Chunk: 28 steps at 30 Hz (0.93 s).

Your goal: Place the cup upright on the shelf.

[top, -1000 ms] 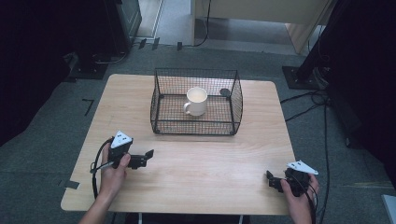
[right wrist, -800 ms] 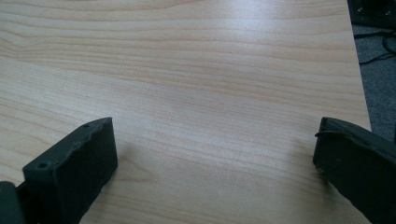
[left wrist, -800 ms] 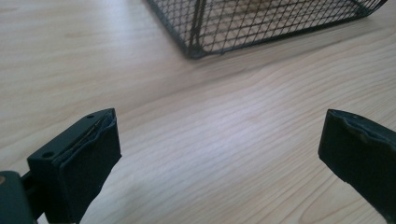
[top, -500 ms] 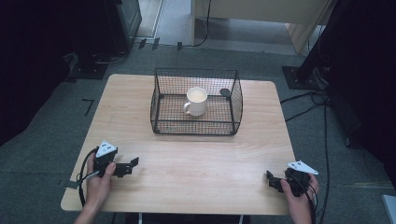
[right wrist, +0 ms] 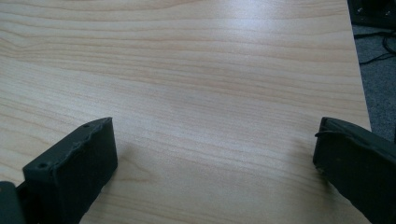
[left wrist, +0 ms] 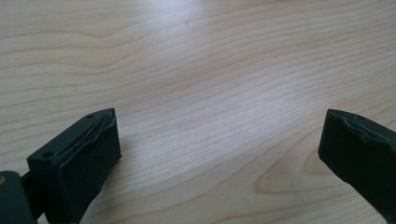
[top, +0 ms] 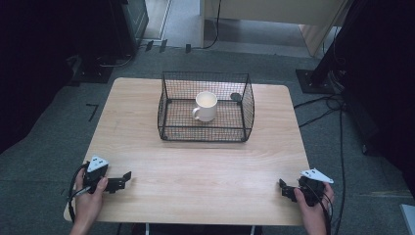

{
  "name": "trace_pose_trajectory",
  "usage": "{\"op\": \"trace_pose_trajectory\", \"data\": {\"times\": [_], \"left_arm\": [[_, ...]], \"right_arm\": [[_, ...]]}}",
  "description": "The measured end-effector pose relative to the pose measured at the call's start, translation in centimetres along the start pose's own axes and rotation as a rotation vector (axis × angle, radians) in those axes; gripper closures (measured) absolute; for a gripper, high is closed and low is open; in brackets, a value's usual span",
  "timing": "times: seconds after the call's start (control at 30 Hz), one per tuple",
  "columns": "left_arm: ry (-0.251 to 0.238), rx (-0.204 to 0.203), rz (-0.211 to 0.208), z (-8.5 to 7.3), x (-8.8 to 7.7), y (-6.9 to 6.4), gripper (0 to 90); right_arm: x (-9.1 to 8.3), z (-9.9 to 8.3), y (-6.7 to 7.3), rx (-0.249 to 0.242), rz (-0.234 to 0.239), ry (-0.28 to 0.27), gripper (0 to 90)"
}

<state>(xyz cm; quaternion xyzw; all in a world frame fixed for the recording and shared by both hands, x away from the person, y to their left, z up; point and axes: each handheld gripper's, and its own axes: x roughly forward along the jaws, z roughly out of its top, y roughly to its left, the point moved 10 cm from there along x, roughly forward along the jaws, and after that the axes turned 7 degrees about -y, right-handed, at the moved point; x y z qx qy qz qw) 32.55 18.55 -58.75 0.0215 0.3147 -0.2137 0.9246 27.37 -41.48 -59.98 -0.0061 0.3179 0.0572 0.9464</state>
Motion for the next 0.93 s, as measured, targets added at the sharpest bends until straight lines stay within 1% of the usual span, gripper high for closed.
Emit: {"op": "trace_pose_trajectory", "data": {"times": [0.07,0.17,0.33,0.37,0.43,0.6,0.67,0.83,0.93], "left_arm": [[0.009,0.008,0.024,-0.3,-0.2,0.5,0.0],[0.019,0.014,0.043,-0.6,-0.5,1.0,0.0],[0.036,0.048,0.077,-1.0,-0.7,1.6,0.0],[0.038,0.053,0.075,-1.1,-0.8,1.6,0.0],[0.047,0.077,0.084,-1.2,-0.8,1.5,0.0],[0.047,0.073,0.089,-1.2,-0.8,1.4,0.0],[0.048,0.067,0.098,-1.1,-0.7,1.4,0.0],[0.045,0.035,0.136,-1.0,-0.5,1.3,0.0],[0.044,0.036,0.136,-1.0,-0.4,1.2,0.0]], "right_arm": [[0.0,0.0,0.0,0.000,0.000,0.000,0.0],[0.0,0.0,0.0,0.000,0.000,0.000,0.0],[0.0,0.0,0.0,0.000,0.000,0.000,0.0],[0.0,0.0,0.0,0.000,0.000,0.000,0.0],[0.0,0.0,0.0,0.000,0.000,0.000,0.0],[0.0,0.0,0.0,0.000,0.000,0.000,0.0],[0.0,0.0,0.0,0.000,0.000,0.000,0.0],[0.0,0.0,0.0,0.000,0.000,0.000,0.0],[0.0,0.0,0.0,0.000,0.001,0.000,0.0]]}}
